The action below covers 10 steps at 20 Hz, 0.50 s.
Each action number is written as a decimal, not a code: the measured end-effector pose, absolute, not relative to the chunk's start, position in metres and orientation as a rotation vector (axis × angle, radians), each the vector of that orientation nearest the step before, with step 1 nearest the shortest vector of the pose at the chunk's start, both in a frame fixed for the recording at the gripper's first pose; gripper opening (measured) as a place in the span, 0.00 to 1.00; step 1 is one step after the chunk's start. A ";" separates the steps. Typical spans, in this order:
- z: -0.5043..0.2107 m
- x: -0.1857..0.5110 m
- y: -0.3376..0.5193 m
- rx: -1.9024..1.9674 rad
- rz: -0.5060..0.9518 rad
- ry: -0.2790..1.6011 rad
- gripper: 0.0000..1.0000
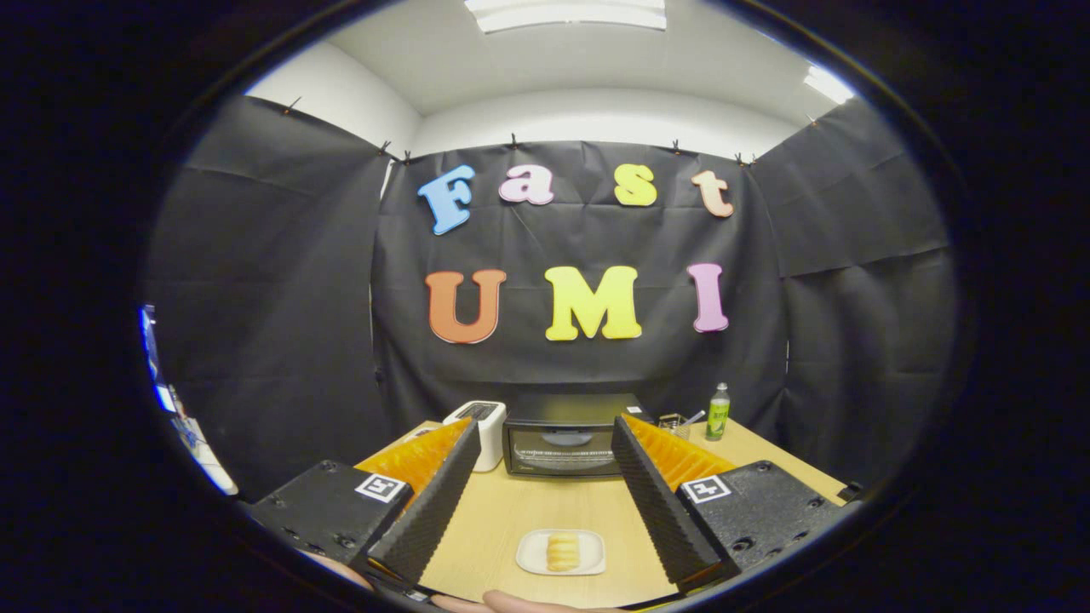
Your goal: Open the toaster oven, put the food inside, and close the toaster oven door.
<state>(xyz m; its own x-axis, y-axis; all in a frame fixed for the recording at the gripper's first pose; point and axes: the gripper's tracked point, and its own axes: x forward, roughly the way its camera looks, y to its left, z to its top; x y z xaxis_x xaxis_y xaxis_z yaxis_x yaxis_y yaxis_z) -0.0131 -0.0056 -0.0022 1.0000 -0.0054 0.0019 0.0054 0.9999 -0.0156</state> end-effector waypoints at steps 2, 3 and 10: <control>-0.010 -0.011 -0.007 -0.013 -0.002 0.007 1.00; -0.014 -0.010 -0.008 -0.011 -0.002 0.010 1.00; -0.039 0.004 -0.013 -0.003 -0.003 0.036 1.00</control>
